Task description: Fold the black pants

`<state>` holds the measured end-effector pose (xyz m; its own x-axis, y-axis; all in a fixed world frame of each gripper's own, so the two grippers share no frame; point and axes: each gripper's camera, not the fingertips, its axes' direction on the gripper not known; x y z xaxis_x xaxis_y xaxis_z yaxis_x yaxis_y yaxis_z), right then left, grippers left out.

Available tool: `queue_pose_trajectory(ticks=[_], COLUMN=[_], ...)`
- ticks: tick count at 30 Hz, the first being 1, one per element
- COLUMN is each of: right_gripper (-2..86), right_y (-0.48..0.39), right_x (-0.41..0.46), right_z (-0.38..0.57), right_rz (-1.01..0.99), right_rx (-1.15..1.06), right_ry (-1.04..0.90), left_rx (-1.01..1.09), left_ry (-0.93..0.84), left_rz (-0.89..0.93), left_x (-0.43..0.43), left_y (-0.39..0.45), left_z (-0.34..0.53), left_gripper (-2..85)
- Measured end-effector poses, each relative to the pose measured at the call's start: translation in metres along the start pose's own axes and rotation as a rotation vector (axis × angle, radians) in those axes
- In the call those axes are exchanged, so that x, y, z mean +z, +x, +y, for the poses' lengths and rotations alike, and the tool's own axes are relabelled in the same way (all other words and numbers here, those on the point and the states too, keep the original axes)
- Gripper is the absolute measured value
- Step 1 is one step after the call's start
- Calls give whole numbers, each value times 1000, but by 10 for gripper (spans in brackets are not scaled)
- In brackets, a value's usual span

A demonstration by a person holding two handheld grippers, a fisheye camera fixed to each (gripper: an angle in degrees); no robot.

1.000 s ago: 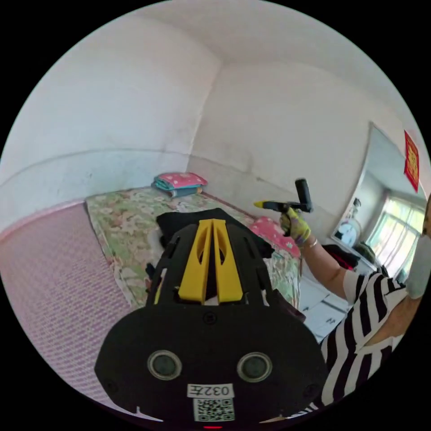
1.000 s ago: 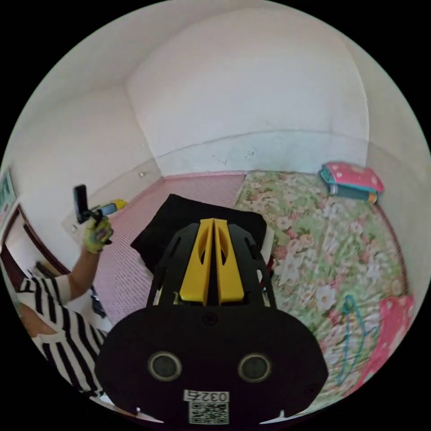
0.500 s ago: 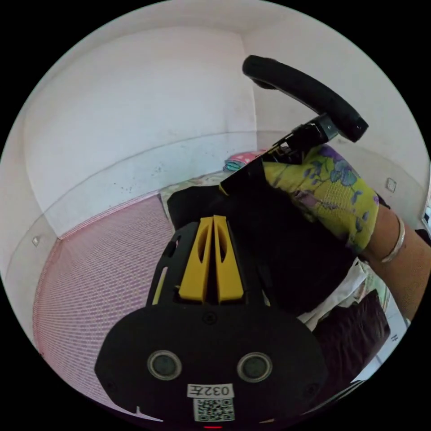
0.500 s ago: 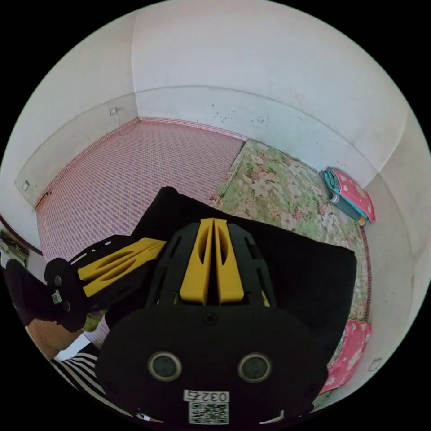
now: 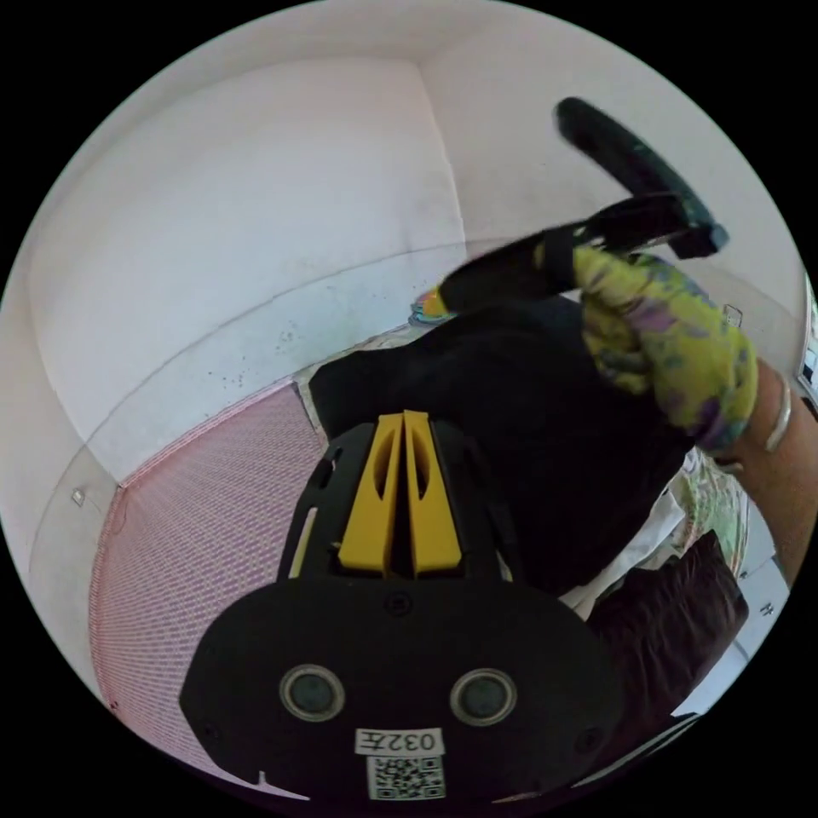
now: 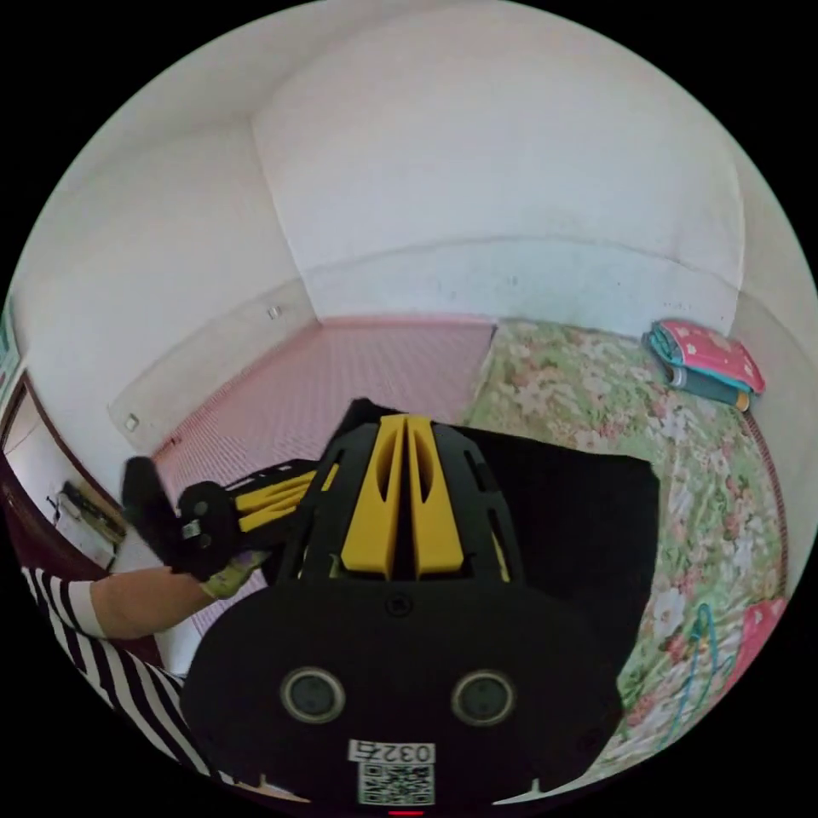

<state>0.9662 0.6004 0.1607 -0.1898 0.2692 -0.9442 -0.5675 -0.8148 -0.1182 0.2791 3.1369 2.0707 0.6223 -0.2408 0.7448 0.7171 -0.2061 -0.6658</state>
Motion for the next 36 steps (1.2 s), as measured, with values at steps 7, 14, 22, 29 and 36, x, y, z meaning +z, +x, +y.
queue_pose_trajectory(ticks=[7,14,22,29,36], right_gripper=[-10,-10,-10,-10,-10], right_y=[29,63,67,49,37], right_x=[-100,-103,-46,34,108], right_z=[123,287,505,675,736], right_rz=[14,105,176,134,199], right_rx=[44,147,446,879,965], right_ry=[324,303,240,164,57], left_rx=[30,-28,94,40,-191], left_ry=[-31,82,115,-224,-555], left_rz=[22,273,686,819,991], left_x=[-80,-190,-290,-324,-388], left_y=[-14,-66,-97,-114,-119], left_z=[-46,-56,32,117,124], left_gripper=[-10,-10,-10,-10,-9])
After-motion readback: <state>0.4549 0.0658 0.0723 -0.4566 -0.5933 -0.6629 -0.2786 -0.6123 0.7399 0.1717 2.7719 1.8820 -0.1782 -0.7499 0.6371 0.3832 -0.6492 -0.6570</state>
